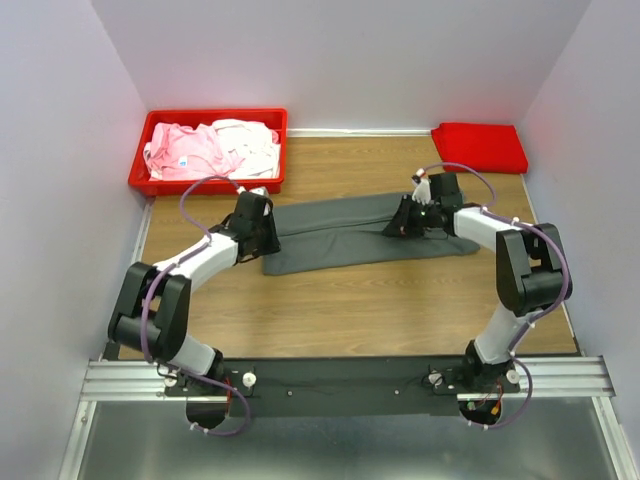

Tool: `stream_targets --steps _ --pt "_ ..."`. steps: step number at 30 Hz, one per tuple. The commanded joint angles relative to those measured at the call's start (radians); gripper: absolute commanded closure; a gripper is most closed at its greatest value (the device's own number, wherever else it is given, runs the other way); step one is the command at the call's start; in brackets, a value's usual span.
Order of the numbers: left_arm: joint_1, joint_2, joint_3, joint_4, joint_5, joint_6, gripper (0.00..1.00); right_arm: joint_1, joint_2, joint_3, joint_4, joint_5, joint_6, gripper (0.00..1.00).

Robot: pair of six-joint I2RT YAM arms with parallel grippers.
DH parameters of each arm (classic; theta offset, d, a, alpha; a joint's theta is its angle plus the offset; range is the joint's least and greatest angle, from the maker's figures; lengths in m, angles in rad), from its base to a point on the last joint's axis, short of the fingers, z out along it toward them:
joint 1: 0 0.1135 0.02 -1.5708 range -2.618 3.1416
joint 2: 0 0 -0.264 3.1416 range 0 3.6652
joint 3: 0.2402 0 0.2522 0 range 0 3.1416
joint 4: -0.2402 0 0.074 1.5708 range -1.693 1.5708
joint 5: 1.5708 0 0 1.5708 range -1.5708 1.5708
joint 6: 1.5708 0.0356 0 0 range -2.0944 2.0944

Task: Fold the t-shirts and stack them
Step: Fold the tshirt

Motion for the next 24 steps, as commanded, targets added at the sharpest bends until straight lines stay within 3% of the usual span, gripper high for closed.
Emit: stream_targets --steps 1,7,13,24 --pt "0.003 0.081 0.022 0.016 0.050 0.025 0.63 -0.035 -0.018 -0.057 -0.016 -0.031 -0.031 0.74" --pt "0.023 0.142 -0.028 -0.006 0.051 0.011 0.65 -0.115 -0.043 -0.169 -0.013 -0.002 -0.013 0.74" --pt "0.042 0.086 -0.122 -0.001 0.048 -0.006 0.65 -0.201 -0.143 -0.278 -0.013 0.113 0.032 0.74" --pt "0.042 -0.022 -0.142 -0.014 0.033 -0.005 0.65 -0.169 -0.101 -0.145 0.022 -0.050 0.038 0.74"
